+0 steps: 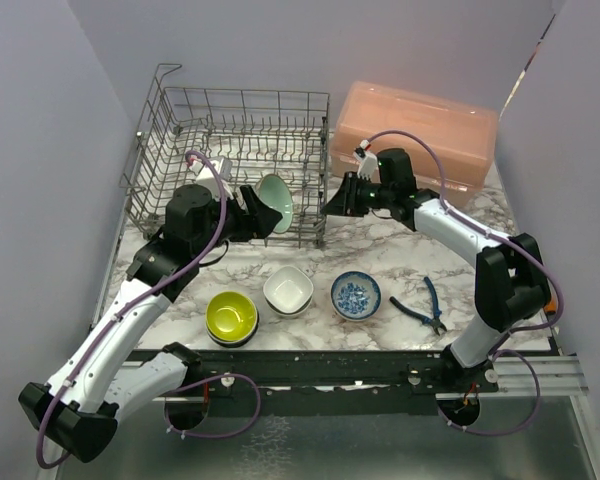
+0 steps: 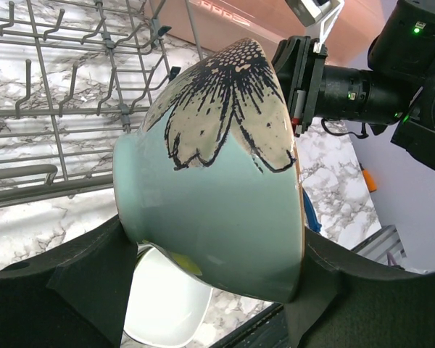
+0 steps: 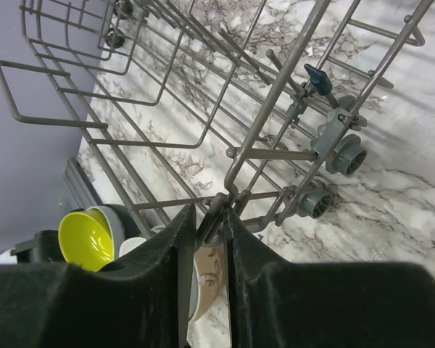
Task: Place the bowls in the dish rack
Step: Adjust the dish rack at the center of the board.
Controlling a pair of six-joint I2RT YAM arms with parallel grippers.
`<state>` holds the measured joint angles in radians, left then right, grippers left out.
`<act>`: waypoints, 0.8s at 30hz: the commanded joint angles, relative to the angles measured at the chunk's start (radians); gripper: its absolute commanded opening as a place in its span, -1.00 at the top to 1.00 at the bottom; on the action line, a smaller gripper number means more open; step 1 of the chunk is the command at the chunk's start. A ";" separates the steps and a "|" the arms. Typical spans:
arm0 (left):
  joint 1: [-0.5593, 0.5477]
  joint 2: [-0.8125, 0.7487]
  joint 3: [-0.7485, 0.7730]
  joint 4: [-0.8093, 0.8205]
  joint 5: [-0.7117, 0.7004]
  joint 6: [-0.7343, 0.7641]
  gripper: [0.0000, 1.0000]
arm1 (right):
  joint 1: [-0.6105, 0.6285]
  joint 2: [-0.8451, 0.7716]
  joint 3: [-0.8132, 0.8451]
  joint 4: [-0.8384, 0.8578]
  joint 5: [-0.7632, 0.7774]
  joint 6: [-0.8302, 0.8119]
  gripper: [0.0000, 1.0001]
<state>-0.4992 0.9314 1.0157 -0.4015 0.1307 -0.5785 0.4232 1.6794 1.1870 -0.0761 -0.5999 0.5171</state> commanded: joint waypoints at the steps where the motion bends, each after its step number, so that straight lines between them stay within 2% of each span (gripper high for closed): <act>1: 0.002 0.002 0.000 0.050 -0.005 0.019 1.00 | 0.032 0.000 -0.031 -0.003 -0.066 -0.008 0.59; 7: 0.002 0.017 0.003 0.049 -0.007 0.038 1.00 | 0.053 -0.052 -0.098 -0.013 -0.075 0.003 0.92; 12: 0.002 0.050 0.009 0.049 0.004 0.077 1.00 | 0.065 -0.132 -0.147 -0.013 -0.069 0.014 0.95; 15: 0.002 0.081 0.022 0.049 0.012 0.104 1.00 | 0.064 -0.167 -0.158 -0.017 -0.065 0.011 0.70; 17: 0.002 0.106 0.037 0.049 0.015 0.121 1.00 | 0.063 -0.189 -0.169 -0.006 -0.060 0.012 0.30; 20: 0.002 0.146 0.070 0.047 0.022 0.147 1.00 | 0.063 -0.213 -0.175 -0.006 -0.039 0.008 -0.08; 24: 0.002 0.201 0.121 0.042 0.021 0.185 1.00 | 0.061 -0.239 -0.197 0.006 -0.024 0.020 -0.42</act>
<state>-0.4992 1.1057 1.0439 -0.4122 0.1337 -0.4561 0.4831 1.4765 1.0180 -0.0639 -0.6262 0.5369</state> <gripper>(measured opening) 0.697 0.638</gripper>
